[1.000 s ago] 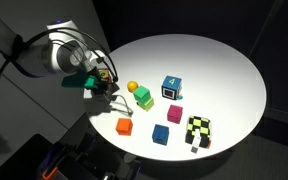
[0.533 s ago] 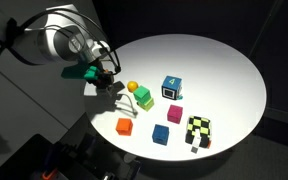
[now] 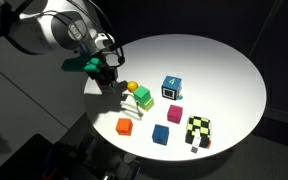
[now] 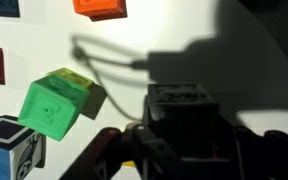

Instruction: Pick up the gray block and put it on top of the orange block

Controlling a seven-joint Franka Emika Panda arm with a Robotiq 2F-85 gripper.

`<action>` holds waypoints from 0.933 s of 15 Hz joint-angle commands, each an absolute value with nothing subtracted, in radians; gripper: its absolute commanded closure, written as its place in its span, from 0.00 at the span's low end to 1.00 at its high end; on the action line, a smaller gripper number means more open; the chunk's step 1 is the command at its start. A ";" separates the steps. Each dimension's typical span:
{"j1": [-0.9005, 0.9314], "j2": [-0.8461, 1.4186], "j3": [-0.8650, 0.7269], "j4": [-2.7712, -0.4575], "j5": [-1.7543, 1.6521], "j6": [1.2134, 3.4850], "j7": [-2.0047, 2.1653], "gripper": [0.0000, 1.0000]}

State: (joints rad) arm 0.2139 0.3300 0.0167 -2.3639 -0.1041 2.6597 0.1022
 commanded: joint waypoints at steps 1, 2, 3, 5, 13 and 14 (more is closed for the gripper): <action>0.181 0.264 0.013 -2.403 -0.134 2.633 0.095 0.69; 0.173 0.255 0.012 -2.412 -0.136 2.636 0.093 0.69; 0.166 0.248 0.012 -2.420 -0.137 2.639 0.092 0.69; 0.157 0.231 0.007 -2.444 -0.147 2.649 0.093 0.69; 0.110 0.170 -0.003 -2.570 -0.182 2.722 0.059 0.69; 0.103 0.168 -0.004 -2.582 -0.183 2.733 0.051 0.69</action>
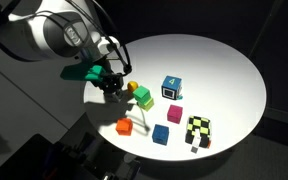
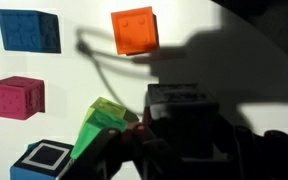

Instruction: Pick up the gray block and put it on top of the orange block

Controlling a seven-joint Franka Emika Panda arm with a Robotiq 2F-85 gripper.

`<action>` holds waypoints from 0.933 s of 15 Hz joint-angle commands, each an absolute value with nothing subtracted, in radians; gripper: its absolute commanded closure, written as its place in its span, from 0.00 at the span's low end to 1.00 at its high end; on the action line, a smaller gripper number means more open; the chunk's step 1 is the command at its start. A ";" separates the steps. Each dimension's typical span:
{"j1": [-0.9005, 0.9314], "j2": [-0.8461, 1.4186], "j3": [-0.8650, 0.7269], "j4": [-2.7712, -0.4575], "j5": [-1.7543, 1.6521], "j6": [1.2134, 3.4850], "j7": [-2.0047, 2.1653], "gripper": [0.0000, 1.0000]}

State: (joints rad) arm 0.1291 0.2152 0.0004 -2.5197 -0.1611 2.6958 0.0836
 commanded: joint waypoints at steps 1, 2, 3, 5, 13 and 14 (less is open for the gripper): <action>0.095 0.169 -0.006 -2.594 -0.180 2.746 0.041 0.69; 0.087 0.171 -0.008 -2.605 -0.175 2.756 0.031 0.69; 0.076 0.174 -0.008 -2.612 -0.168 2.766 0.018 0.69; 0.052 0.183 -0.007 -2.626 -0.151 2.791 -0.013 0.69; -0.020 0.198 -0.009 -2.676 -0.138 2.892 -0.097 0.69; -0.025 0.202 -0.007 -2.683 -0.134 2.908 -0.103 0.69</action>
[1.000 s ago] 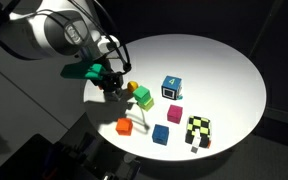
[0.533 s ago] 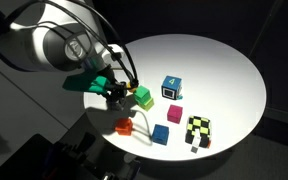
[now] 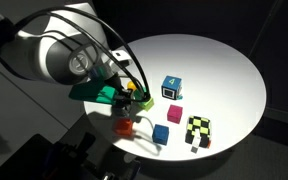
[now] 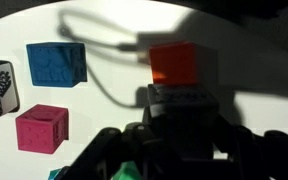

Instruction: Pick up the gray block and put it on top of the orange block

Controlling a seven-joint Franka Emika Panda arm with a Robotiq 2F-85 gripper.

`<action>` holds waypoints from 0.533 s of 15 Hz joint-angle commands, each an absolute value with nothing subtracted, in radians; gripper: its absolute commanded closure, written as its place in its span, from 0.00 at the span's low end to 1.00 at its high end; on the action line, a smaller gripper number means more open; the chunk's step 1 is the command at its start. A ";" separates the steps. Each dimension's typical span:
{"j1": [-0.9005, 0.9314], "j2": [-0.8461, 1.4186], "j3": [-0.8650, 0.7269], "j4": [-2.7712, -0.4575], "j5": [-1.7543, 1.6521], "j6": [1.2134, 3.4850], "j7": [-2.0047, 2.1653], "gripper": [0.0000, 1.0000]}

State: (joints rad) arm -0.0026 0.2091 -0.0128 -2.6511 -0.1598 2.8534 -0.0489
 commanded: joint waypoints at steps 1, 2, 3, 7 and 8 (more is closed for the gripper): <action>-0.027 0.204 -0.006 -2.690 -0.131 2.922 -0.104 0.69; -0.029 0.206 -0.004 -2.697 -0.125 2.935 -0.105 0.69; -0.025 0.207 -0.008 -2.706 -0.127 2.949 -0.096 0.69; -0.009 0.204 -0.023 -2.734 -0.138 2.969 -0.067 0.69; -0.006 0.203 -0.028 -2.739 -0.143 2.971 -0.062 0.69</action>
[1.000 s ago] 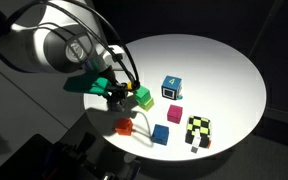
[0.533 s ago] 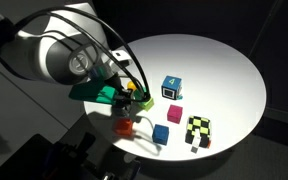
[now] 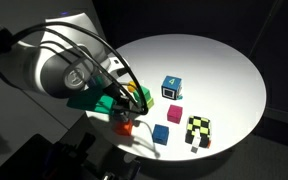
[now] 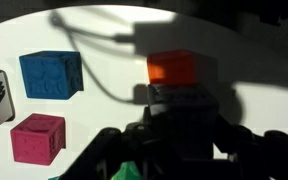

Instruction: Pick up the gray block and put it on top of the orange block

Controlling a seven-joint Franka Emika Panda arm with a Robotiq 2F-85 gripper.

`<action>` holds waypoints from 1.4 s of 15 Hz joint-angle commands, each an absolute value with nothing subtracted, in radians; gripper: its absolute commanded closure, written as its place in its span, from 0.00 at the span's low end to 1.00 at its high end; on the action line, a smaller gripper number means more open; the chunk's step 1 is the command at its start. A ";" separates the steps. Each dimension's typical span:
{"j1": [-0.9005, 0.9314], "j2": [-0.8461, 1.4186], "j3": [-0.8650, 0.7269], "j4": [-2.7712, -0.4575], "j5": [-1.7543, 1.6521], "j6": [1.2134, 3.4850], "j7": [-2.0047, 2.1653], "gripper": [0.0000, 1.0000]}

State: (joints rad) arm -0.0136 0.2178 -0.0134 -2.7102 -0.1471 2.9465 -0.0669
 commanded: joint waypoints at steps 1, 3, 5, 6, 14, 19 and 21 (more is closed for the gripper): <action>-0.002 0.201 -0.035 -2.744 -0.147 2.973 -0.054 0.69; 0.003 0.199 -0.046 -2.754 -0.150 2.973 -0.042 0.69; 0.010 0.199 -0.057 -2.761 -0.153 2.973 -0.028 0.69; 0.015 0.202 -0.062 -2.764 -0.156 2.976 -0.024 0.69; 0.015 0.236 -0.048 -2.784 -0.140 3.058 -0.050 0.69; 0.015 0.279 -0.042 -2.777 -0.134 3.101 -0.060 0.69; 0.018 0.287 -0.045 -2.778 -0.134 3.109 -0.060 0.69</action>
State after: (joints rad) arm 0.0145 0.2792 -0.0471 -2.7713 -0.1471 3.0823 -0.0479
